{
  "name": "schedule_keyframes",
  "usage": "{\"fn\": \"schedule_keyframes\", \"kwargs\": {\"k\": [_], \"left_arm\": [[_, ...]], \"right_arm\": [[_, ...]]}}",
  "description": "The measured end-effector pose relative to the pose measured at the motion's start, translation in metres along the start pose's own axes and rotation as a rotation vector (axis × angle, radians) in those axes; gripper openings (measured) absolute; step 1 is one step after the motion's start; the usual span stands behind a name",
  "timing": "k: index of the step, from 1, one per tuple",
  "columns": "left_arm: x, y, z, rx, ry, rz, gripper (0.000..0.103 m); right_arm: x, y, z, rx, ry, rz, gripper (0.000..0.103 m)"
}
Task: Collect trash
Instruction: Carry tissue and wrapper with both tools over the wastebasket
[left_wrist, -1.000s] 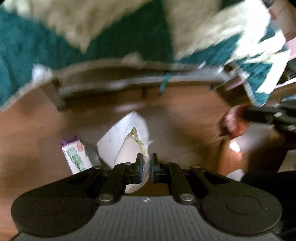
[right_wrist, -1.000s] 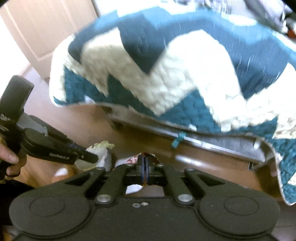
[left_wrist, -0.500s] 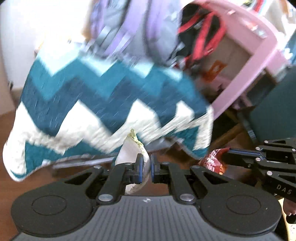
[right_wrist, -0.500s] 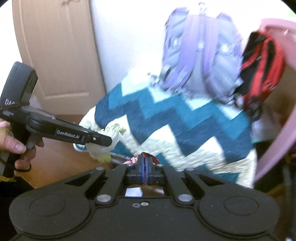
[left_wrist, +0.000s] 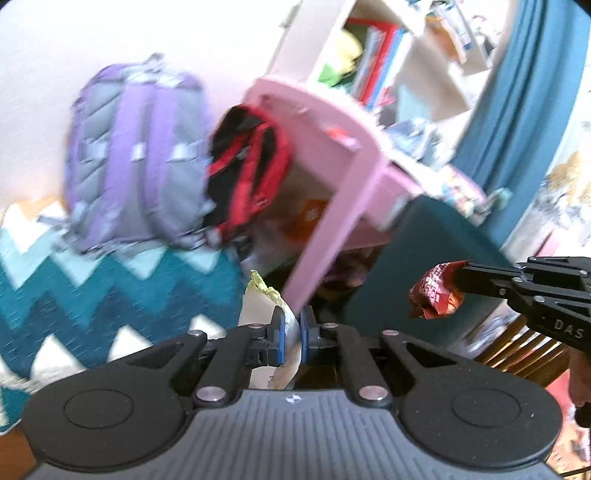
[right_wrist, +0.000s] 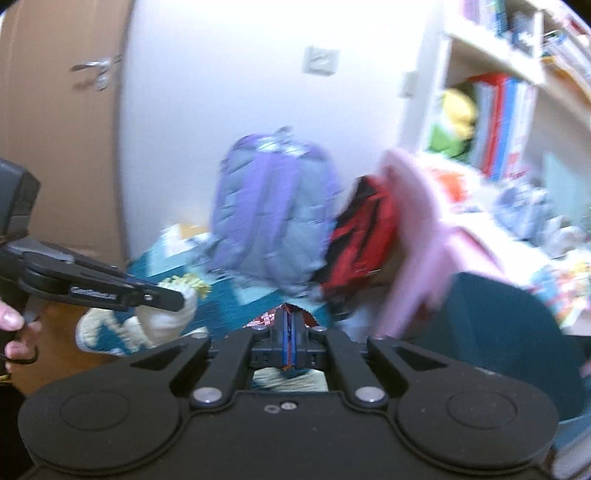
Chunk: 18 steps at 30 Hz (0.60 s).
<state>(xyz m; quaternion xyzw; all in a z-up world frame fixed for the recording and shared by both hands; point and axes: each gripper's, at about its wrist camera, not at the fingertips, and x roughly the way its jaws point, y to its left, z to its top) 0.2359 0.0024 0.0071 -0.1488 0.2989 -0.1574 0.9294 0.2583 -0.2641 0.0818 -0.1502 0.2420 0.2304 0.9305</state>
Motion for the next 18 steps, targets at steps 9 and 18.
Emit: {"fn": "schedule_keyframes", "kwargs": {"k": [9,18], "left_arm": [[0.022,-0.111,0.071,0.067,-0.074,-0.137,0.008],[0.084,-0.207,0.099,0.165,-0.023,-0.251,0.008]], "right_arm": [[-0.012,-0.105,0.003,0.075,0.074,-0.184,0.001],[0.01,-0.162,-0.023,0.094,0.231,-0.217,0.001]]}}
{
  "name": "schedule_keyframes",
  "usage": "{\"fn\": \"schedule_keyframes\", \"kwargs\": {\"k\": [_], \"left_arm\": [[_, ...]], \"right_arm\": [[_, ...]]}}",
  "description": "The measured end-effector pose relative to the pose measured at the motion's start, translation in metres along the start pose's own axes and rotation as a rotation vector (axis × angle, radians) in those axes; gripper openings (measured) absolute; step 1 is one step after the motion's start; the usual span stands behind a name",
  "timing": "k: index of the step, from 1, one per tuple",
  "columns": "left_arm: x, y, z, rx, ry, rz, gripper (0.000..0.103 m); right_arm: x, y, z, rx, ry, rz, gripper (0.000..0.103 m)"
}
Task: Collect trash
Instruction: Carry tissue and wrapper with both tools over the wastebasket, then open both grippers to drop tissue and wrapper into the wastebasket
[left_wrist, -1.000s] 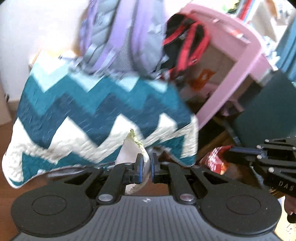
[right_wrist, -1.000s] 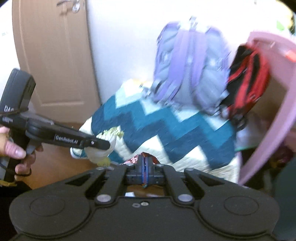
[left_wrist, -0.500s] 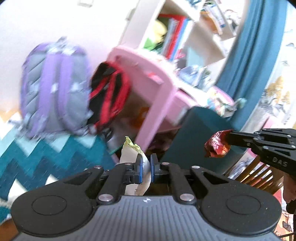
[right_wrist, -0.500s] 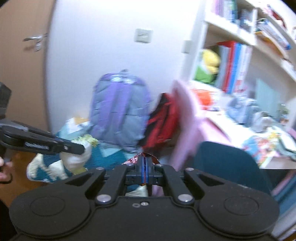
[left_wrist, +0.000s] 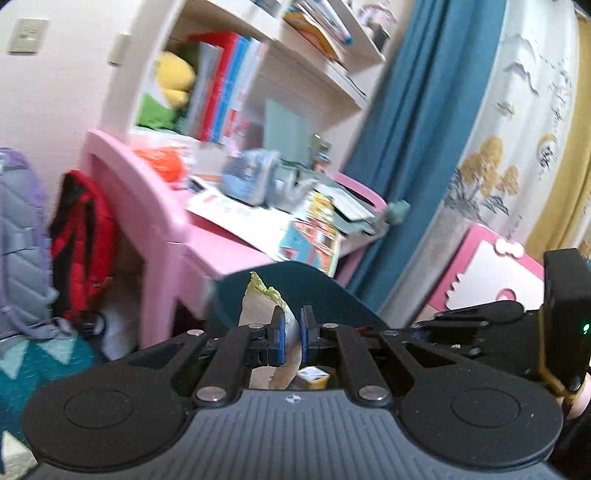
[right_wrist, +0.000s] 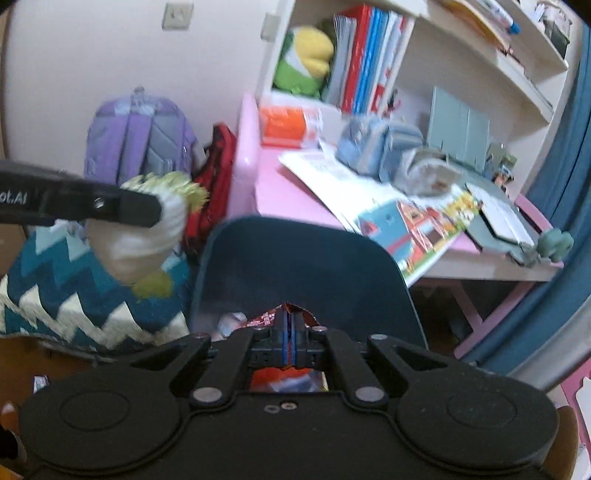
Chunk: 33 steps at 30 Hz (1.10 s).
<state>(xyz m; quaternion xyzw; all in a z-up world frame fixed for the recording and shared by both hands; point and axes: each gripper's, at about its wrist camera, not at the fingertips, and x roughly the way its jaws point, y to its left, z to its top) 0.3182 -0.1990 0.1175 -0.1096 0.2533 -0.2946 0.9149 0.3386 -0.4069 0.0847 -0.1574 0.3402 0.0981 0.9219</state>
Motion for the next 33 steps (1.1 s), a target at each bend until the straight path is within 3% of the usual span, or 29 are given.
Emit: {"fn": "schedule_keyframes", "kwargs": {"k": [8,11,18,21,26,31,33], "left_arm": [[0.076,-0.025,-0.002,0.02,0.072,-0.015,0.008],[0.102,-0.026,-0.011,0.024,0.139,0.004,0.008],[0.142,-0.022,-0.039,0.026,0.26,0.034,0.008],[0.149,-0.026,-0.044,0.052,0.28,0.033,0.008],[0.149,-0.032,-0.039,0.041,0.271,0.021,0.008],[0.143,-0.035,-0.036,0.042,0.262,0.03,0.024],[0.139,-0.036,-0.036,0.042,0.247,0.031,0.04]], "right_arm": [[0.029,-0.006,-0.017,-0.056,0.099,0.027,0.002],[0.035,-0.005,-0.022,-0.077,0.12,0.033,0.003],[0.042,-0.011,-0.028,-0.075,0.148,0.033,0.021],[0.039,-0.015,-0.03,-0.052,0.152,0.019,0.032],[0.02,-0.018,-0.033,-0.027,0.112,0.02,0.039],[0.004,-0.019,-0.038,0.004,0.072,0.006,0.042],[-0.001,-0.019,-0.039,0.015,0.065,0.012,0.044]]}}
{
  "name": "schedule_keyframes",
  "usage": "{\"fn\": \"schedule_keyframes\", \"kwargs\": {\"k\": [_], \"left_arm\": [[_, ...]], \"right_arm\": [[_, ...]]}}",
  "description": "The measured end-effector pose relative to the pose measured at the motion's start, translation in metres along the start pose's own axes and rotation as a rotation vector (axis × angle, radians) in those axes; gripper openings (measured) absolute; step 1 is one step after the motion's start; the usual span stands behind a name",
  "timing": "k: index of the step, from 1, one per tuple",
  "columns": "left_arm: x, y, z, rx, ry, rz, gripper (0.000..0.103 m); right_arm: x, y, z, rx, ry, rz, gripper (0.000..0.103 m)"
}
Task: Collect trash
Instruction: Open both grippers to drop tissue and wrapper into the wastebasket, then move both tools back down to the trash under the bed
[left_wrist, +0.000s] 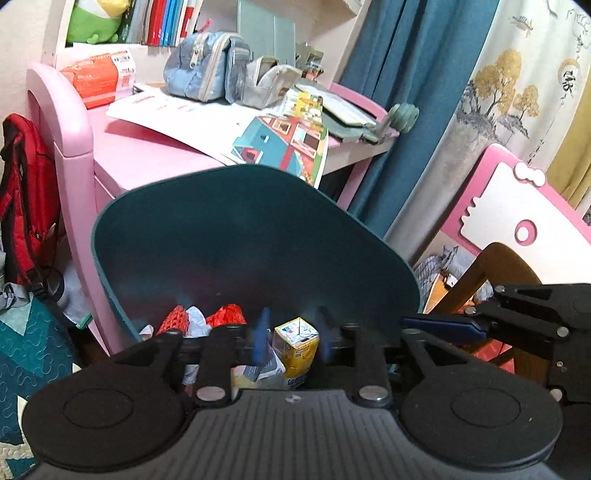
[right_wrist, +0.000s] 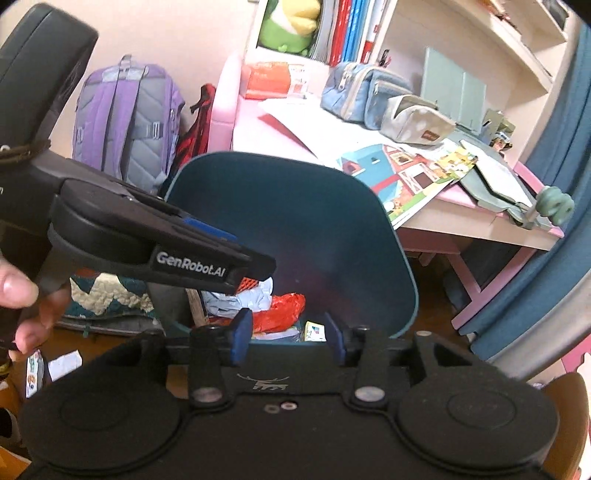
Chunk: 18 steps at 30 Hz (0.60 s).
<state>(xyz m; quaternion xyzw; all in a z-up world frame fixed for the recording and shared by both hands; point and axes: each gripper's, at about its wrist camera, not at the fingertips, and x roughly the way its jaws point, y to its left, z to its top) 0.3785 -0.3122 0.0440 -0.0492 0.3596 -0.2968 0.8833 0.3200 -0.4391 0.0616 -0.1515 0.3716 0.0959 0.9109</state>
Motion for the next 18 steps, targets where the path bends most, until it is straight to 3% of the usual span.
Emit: {"fn": "schedule_keyframes", "kwargs": {"k": [3,7,11,18], "left_arm": [[-0.012,-0.003,-0.002,0.001,-0.032,0.008,0.055],[-0.031,-0.007,-0.003,-0.014,-0.061,0.004,0.056],[-0.058,-0.011,-0.004,-0.01,-0.105,0.009,0.069],[-0.105,-0.009,-0.018,0.015,-0.14,0.04,0.07]], "right_arm": [[-0.007,0.004,-0.004,0.004,-0.018,-0.009,0.047],[-0.017,0.014,-0.01,-0.013,-0.025,-0.005,0.05],[-0.032,0.024,-0.015,-0.024,-0.038,0.003,0.052],[-0.062,0.049,-0.017,-0.011,-0.085,0.037,0.056]]}}
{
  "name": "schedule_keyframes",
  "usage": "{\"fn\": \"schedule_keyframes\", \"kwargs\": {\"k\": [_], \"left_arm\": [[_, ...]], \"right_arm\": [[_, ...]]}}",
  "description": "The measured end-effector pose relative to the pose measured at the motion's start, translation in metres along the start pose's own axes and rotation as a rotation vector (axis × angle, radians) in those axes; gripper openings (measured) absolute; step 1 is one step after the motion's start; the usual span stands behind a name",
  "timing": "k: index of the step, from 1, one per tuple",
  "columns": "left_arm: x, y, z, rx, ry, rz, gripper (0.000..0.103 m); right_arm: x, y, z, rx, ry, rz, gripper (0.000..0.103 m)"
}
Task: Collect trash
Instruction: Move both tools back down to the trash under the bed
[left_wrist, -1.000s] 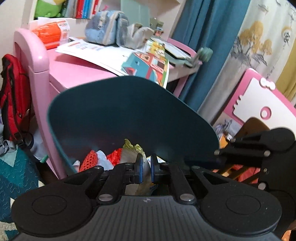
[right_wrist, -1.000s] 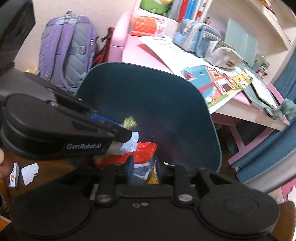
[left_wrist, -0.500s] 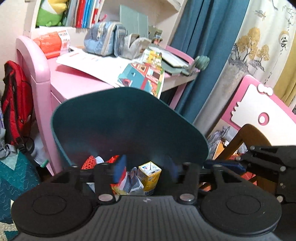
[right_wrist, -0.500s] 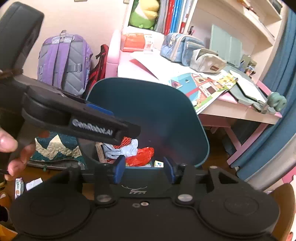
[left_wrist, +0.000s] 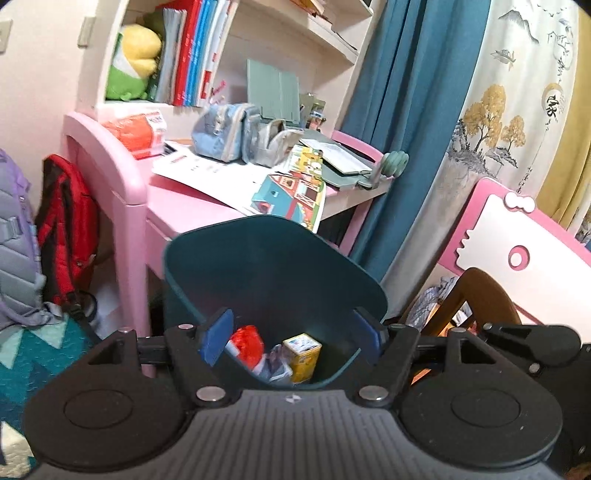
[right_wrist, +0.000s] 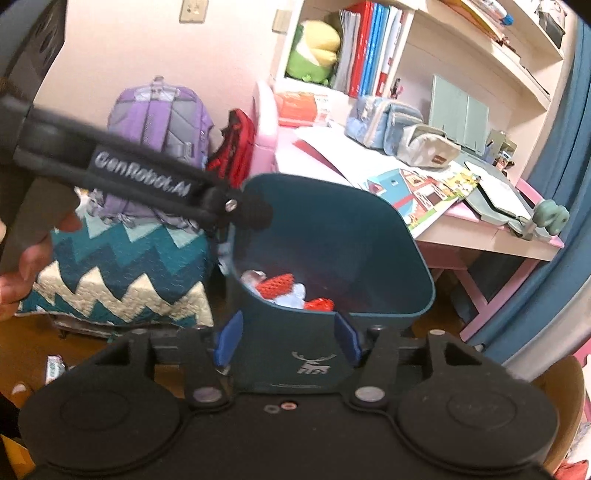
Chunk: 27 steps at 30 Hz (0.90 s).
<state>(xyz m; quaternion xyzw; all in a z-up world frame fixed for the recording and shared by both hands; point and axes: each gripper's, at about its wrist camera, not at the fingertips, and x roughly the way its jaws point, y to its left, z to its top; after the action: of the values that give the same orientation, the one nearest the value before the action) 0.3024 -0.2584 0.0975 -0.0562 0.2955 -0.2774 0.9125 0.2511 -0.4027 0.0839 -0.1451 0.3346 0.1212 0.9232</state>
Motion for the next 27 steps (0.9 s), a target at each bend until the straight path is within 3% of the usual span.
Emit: {"fn": "schedule_keyframes", "kwargs": {"k": [7,9,15,27], "left_arm": [[-0.059,0.028,-0.026,-0.017,-0.023,0.039,0.07],[-0.077,0.04,-0.034,-0.028,-0.037,0.057,0.076],[-0.133,0.084,-0.065,-0.049,-0.071,0.146,0.08],[-0.217,0.214,-0.156,-0.156,-0.083,0.353,0.088]], "right_arm": [[-0.017,0.045,0.001,-0.028,-0.036,0.081,0.057],[-0.018,0.063,0.003,-0.048,-0.048,0.097,0.057],[-0.011,0.118,0.007,-0.08,-0.074,0.19,0.057],[0.077,0.252,0.004,-0.12,-0.007,0.428,0.057]]}}
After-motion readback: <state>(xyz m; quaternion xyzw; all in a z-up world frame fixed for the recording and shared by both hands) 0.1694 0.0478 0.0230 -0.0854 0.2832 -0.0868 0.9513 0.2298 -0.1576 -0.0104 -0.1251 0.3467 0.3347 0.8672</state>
